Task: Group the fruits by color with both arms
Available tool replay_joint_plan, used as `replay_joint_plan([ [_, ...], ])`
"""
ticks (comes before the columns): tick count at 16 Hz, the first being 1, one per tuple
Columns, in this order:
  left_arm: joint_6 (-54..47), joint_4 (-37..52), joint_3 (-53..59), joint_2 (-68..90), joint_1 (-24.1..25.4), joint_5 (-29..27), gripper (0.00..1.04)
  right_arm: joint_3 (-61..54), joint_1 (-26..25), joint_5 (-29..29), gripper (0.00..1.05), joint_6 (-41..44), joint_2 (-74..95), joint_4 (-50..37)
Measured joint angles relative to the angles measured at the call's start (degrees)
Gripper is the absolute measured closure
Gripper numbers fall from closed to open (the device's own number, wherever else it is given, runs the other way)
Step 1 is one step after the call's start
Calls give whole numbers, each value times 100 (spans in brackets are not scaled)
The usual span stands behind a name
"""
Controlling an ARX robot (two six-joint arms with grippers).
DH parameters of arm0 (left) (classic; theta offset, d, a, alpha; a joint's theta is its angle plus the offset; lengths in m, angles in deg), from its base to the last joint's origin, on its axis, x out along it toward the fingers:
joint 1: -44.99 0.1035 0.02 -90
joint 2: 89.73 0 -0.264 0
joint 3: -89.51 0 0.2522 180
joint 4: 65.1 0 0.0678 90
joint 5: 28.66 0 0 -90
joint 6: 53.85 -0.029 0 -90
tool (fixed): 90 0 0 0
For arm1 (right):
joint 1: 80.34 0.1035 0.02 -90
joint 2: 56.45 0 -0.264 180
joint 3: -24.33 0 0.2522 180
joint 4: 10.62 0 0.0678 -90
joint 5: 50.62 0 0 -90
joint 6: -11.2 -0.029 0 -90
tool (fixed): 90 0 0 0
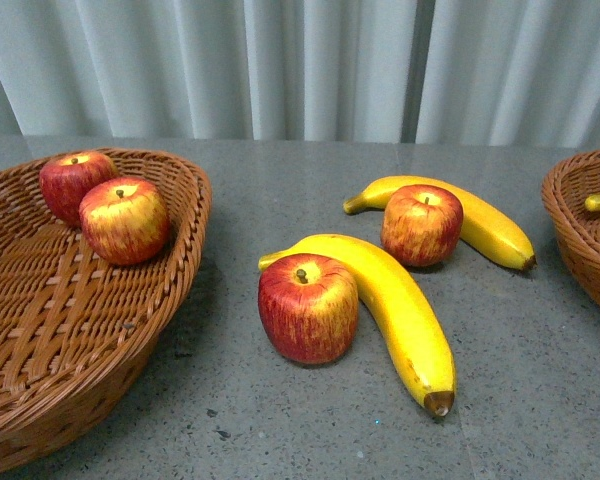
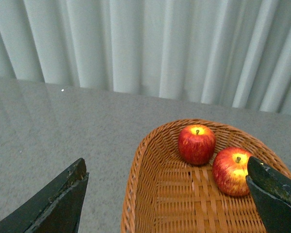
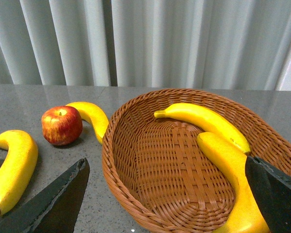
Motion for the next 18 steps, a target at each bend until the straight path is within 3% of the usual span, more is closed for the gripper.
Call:
replay_joint_plan([
  [3, -586, 780, -927, 1801, -46, 1056, 7, 0, 0, 0, 7, 0, 0, 0],
  [6, -664, 297, -2041, 3003, -520, 2323, 7, 0, 0, 0, 7, 0, 0, 0],
  [8, -619, 92, -2441, 3683, -984, 2761, 7, 0, 0, 0, 7, 0, 0, 0],
  [10, -645, -122, -2529, 4293, -1355, 2883, 7, 0, 0, 0, 7, 0, 0, 2],
  [18, -1923, -417, -3510, 6236, -1803, 2793, 7, 0, 0, 0, 7, 0, 0, 2],
])
